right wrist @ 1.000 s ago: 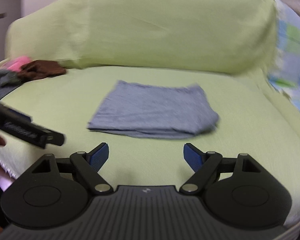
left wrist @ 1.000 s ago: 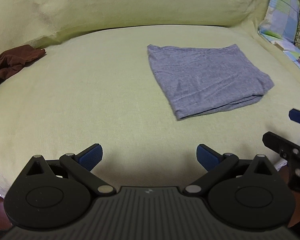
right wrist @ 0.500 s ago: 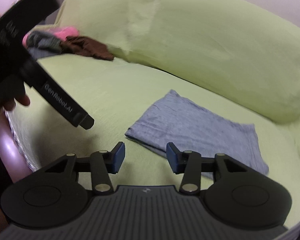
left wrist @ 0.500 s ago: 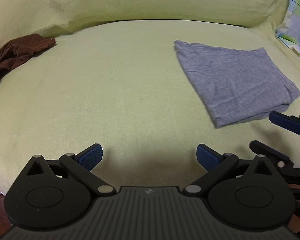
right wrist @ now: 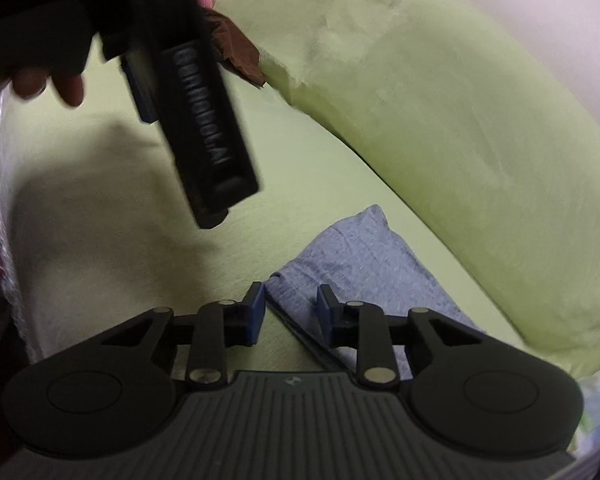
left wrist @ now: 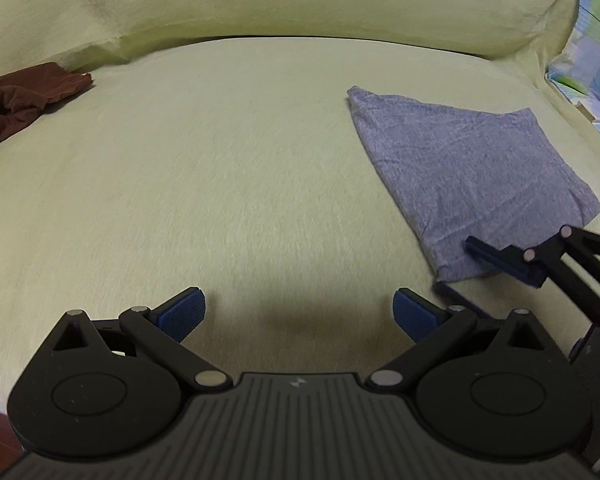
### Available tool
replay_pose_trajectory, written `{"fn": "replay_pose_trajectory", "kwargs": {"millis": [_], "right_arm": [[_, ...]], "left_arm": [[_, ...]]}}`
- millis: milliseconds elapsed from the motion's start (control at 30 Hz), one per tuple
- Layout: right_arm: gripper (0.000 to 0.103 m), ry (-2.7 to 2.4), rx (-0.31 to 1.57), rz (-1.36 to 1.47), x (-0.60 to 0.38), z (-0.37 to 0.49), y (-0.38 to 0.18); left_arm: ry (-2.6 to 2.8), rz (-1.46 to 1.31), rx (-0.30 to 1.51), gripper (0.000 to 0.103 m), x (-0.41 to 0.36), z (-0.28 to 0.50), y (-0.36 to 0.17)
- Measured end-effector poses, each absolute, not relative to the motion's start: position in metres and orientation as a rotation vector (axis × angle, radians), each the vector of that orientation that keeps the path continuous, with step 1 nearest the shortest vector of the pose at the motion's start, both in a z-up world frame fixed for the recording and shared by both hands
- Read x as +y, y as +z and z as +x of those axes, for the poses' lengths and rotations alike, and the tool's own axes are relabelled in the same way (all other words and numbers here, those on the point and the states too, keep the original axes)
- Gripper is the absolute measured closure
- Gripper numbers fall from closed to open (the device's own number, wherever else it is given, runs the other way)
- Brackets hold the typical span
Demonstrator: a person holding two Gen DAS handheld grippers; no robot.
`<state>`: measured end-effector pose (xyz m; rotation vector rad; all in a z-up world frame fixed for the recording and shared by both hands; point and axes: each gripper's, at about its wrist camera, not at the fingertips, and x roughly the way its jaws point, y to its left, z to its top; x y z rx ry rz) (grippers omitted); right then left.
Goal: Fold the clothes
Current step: 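Close the right gripper on the grey cloth edge while the left gripper grasps it too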
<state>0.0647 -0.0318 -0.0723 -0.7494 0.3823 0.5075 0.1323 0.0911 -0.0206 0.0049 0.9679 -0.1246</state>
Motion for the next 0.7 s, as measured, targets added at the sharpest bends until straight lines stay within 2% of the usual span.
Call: {"fn": "replay_pose_trajectory", "kwargs": {"millis": [33, 100, 333, 367, 433, 633, 700], "right_arm": [[0.08, 0.503, 0.376, -0.765, -0.03, 0.064, -0.074], [0.087, 0.509, 0.381, -0.787, -0.027, 0.061, -0.073], [0.087, 0.483, 0.383, -0.792, -0.025, 0.064, -0.076], [0.097, 0.489, 0.39, -0.782, -0.025, 0.065, -0.076], [0.1, 0.497, 0.404, -0.735, -0.027, 0.069, -0.072], [0.1, 0.493, 0.392, -0.546, -0.048, 0.079, -0.046], [0.1, 0.487, 0.384, -0.517, -0.054, 0.078, -0.041]], "left_arm": [[-0.133, -0.004, 0.969, 0.002, 0.092, 0.135, -0.02], [-0.143, -0.022, 0.969, 0.002, 0.093, 0.139, -0.018], [-0.149, -0.049, 0.976, 0.002, 0.094, 0.147, -0.016], [-0.15, -0.054, 0.977, 0.002, 0.095, 0.149, -0.016], [-0.156, -0.073, 0.98, 0.002, 0.097, 0.152, -0.015], [-0.26, -0.348, 1.068, 0.002, 0.112, 0.185, -0.013], [-0.327, -0.538, 1.138, 0.002, 0.116, 0.205, -0.017]]}}
